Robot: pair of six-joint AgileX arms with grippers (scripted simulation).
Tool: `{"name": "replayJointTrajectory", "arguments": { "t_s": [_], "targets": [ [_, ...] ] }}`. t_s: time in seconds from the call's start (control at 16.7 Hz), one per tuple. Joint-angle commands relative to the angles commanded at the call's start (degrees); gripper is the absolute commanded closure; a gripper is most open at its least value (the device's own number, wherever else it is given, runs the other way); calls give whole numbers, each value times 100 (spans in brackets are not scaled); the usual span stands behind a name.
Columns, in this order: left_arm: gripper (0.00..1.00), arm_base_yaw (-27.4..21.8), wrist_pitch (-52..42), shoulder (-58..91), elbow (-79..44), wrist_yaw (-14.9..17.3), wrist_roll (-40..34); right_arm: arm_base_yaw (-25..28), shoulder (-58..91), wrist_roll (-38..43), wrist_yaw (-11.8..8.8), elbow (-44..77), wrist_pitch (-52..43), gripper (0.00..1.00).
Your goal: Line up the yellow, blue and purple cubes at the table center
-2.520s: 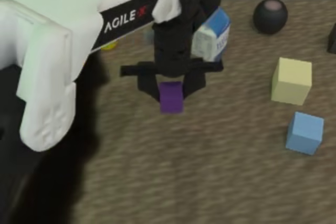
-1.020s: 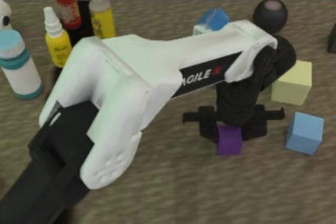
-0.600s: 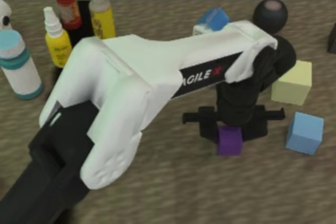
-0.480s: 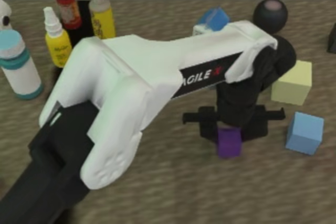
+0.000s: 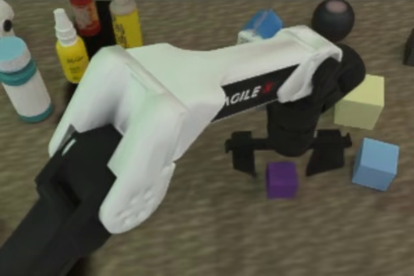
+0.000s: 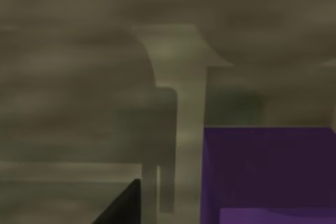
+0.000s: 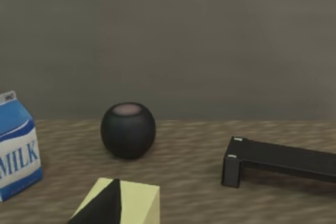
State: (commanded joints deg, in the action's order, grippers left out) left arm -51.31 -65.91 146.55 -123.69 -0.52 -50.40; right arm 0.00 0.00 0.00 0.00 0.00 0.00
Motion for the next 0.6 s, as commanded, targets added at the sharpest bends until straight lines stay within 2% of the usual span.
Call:
{"name": "replayJointTrajectory", "arguments": {
  "t_s": [0.42, 0.6],
  "targets": [
    [0, 14, -21, 2, -21, 0, 1, 0, 0, 0, 0, 0, 0, 0],
    [0, 33, -438, -15, -421, -7, -9, 0, 0, 0, 0, 0, 0, 0]
  ]
}}
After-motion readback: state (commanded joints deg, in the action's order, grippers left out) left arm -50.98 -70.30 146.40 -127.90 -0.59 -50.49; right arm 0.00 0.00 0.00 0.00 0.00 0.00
